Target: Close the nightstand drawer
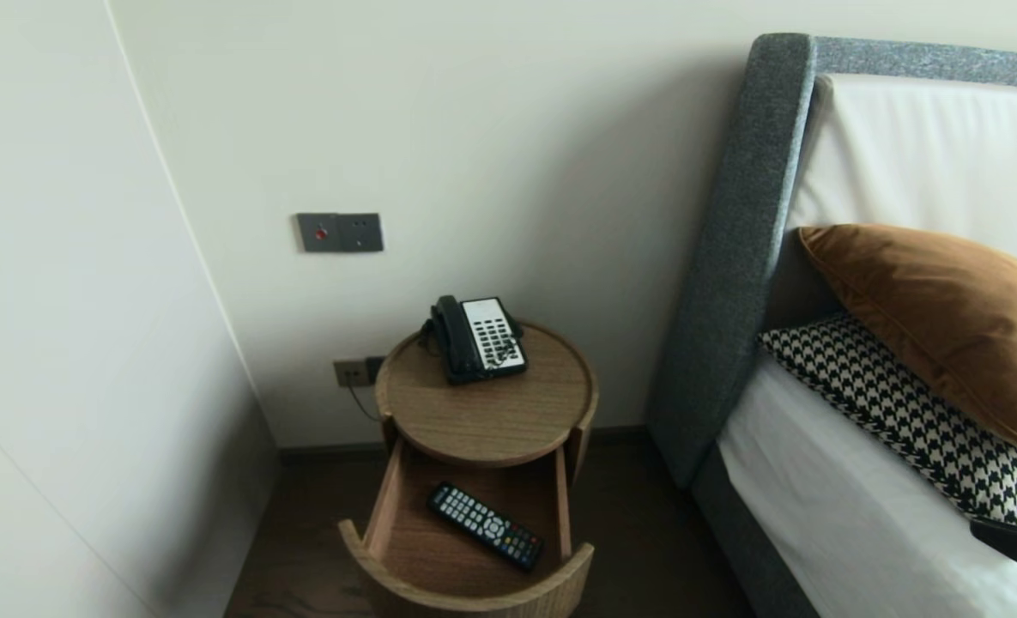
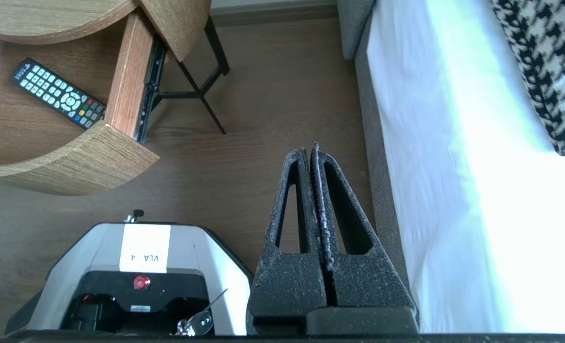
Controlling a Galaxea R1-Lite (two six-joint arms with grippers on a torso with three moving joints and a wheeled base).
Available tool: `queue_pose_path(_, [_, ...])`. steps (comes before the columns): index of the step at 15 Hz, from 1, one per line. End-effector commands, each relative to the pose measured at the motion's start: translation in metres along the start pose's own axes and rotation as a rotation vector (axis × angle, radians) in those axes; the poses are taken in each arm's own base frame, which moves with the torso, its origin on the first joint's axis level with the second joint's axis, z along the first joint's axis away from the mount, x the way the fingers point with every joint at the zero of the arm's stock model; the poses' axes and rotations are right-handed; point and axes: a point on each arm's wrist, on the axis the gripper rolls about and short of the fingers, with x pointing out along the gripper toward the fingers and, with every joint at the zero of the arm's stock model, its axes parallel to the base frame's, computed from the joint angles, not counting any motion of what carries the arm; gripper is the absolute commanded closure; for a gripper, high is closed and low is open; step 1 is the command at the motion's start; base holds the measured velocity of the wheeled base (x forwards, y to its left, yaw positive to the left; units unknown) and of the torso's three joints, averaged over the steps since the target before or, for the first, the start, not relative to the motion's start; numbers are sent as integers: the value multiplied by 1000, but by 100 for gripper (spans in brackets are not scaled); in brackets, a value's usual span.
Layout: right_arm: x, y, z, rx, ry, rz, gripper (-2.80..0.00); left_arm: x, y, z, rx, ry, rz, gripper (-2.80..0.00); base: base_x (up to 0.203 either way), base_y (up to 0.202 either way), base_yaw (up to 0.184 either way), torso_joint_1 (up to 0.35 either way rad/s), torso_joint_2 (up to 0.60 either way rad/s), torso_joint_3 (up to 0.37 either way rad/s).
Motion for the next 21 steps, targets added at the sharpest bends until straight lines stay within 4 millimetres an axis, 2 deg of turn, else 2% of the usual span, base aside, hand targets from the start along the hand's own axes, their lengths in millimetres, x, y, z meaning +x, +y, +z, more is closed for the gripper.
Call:
queue_pose_path(1, [-9,0,-9,2,-28,-11,0,0,0,0,0,0,0,0,0,0,0,0,0,0])
queue_pose_path(7, [-23,2,-60,11,-52,-43,0,0,0,0,0,0,0,0,0,0,0,0,0,0])
queue_pose_path(10, [-24,2,-76,17,-46,-52,0,0,0,0,0,1,0,0,0,0,0,0,0,0])
queue_pose_path(17, [-21,3,-99,20,-7,-20,0,0,0,0,0,1,0,0,0,0,0,0,0,0])
queue_pose_path(21, [-17,5,-97,-5,37,99,0,0,0,0,0,-2,0,0,0,0,0,0,0,0])
